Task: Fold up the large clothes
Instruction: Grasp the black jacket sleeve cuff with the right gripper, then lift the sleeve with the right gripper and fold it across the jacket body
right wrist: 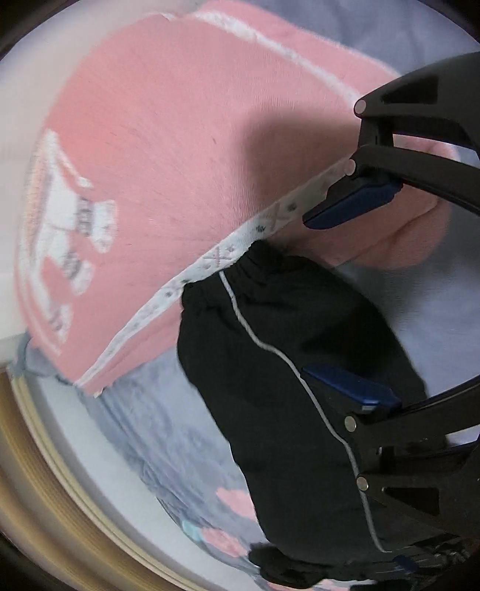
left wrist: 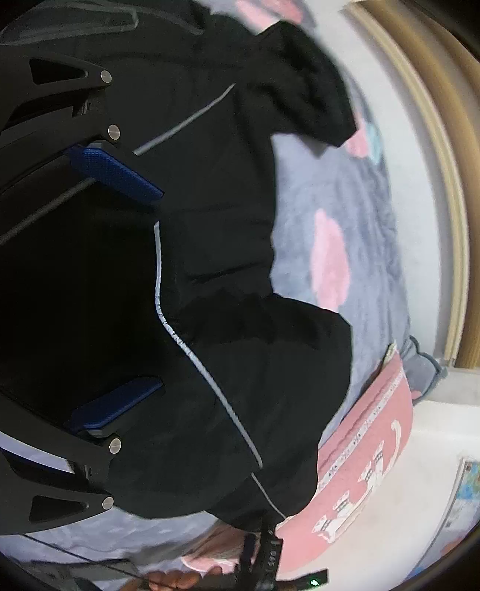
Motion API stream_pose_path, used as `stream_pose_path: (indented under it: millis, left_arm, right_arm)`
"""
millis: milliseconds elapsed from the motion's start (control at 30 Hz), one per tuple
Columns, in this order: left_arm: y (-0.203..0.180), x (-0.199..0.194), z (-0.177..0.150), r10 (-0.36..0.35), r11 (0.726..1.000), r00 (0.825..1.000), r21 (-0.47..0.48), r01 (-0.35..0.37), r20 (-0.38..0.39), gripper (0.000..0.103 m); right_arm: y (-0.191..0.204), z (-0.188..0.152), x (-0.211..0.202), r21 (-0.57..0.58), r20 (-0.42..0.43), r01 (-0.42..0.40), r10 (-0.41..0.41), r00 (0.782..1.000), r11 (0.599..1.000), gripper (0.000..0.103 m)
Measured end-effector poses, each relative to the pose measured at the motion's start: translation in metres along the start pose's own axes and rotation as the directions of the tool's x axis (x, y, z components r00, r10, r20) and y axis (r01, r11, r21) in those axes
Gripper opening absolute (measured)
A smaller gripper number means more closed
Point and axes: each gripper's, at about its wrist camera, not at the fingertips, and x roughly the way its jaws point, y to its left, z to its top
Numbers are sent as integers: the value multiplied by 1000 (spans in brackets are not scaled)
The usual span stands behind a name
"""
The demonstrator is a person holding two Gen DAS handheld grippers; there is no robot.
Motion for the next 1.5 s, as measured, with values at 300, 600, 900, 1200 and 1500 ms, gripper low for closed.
stream_pose_path:
  millis: [300,600,900,1200,1500]
  left_arm:
    - [4,2,1,-46,999,999,-30,46,-1,96]
    - [7,2,16,-22,998,1000,-55,21,-15,96]
    - [4,31,0,18,1000,989,10,-17,-149,96]
    - [70,-102,-4,-26,999,995,-25,28,94,96]
    - [162,-211,-25,38,993,976,-121,-12,215,96]
  right_arm:
    - [36,0,-20,-163,134,28,-6,991,986,14]
    - [-12,0,-96,-129,255,155,-118,960,980,13]
    - [-27,-13,-24,-86,35,187,-185,982,979,12]
    - [66,-22,-135,-241,161,-8,48,986,970,11]
    - [266,-81,-204,-496,152,-160,266,952,853,11]
